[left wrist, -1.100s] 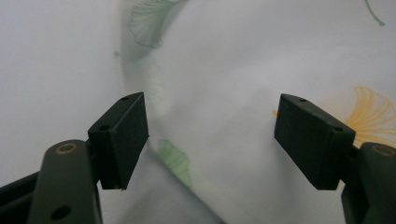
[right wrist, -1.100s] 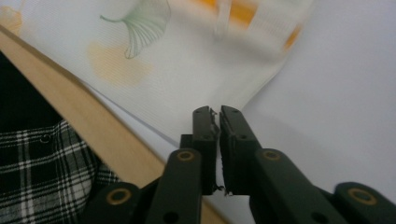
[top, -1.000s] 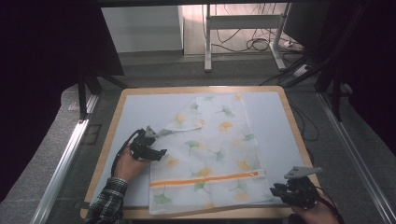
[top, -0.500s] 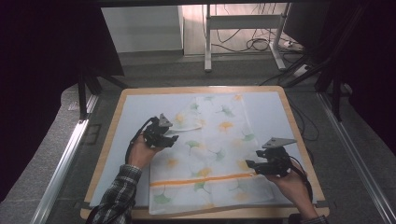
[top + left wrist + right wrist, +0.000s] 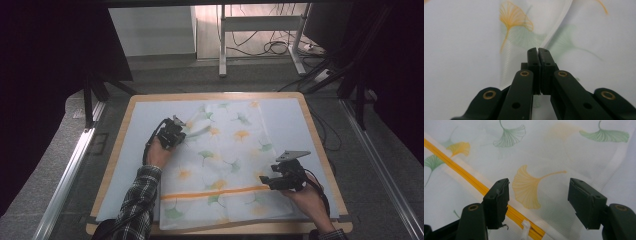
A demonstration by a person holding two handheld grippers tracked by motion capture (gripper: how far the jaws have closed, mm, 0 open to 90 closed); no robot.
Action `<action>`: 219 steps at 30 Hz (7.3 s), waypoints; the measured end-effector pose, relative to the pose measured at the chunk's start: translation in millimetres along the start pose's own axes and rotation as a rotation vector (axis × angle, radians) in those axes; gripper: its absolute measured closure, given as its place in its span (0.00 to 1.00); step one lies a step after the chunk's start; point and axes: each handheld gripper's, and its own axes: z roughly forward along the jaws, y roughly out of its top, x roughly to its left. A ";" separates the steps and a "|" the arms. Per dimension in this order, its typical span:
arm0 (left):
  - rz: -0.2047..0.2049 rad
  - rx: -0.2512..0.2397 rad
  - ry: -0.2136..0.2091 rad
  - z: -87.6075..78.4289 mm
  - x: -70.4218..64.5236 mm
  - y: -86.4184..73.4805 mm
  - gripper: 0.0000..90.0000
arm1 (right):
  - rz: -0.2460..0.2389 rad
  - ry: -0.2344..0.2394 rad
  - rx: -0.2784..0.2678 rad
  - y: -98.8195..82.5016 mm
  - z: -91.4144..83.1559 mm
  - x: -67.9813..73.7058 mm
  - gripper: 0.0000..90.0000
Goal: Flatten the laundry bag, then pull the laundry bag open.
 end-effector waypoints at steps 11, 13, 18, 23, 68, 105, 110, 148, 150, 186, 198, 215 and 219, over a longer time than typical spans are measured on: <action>-0.171 -0.016 0.063 -28.6 43.8 -23.2 0.58 | -0.006 -0.020 0.003 -0.9 -1.9 -2.5 0.36; -0.157 -0.020 0.046 -31.7 40.8 -26.7 0.52 | -0.004 -0.034 -0.013 1.0 -6.0 -6.2 0.39; -0.051 0.001 -0.021 -50.0 8.8 -57.3 0.50 | 0.024 -0.162 -0.030 12.5 -8.9 -24.8 0.51; -0.066 0.039 -0.064 -62.7 -6.5 -78.0 0.38 | 0.151 -0.151 -0.020 32.4 11.0 -53.0 0.49; -0.077 -0.023 -0.075 -52.7 -14.2 -66.6 0.32 | 0.028 -0.157 -0.021 28.2 21.9 -49.0 0.47; 0.012 -0.096 -0.203 -56.1 -36.9 -68.5 0.03 | -0.150 0.010 0.016 -4.2 2.2 -2.5 0.04; 0.053 -0.094 -0.204 -56.4 -41.8 -65.8 0.04 | -0.197 0.036 0.023 -15.2 -4.4 2.6 0.03; 0.322 -0.131 -0.524 -45.7 -171.9 0.7 0.43 | -0.324 0.109 0.118 -60.2 -26.0 29.4 0.29; 0.345 -0.133 -0.550 -41.8 -181.8 6.7 0.48 | -0.323 0.110 0.118 -60.2 -26.0 29.3 0.29; 0.597 -0.100 -0.649 8.4 -276.4 42.8 1.00 | -0.306 0.107 0.111 -60.8 -26.1 28.0 0.33; 0.588 -0.082 -0.650 4.4 -259.8 34.9 1.00 | -0.295 0.099 0.105 -60.8 -26.5 26.8 0.36; 0.559 -0.062 -0.653 -0.9 -244.7 25.8 1.00 | -0.295 0.098 0.105 -60.8 -26.5 26.9 0.36; 0.548 -0.060 -0.655 -2.0 -240.1 23.2 1.00 | -0.296 0.098 0.104 -60.7 -26.5 26.8 0.36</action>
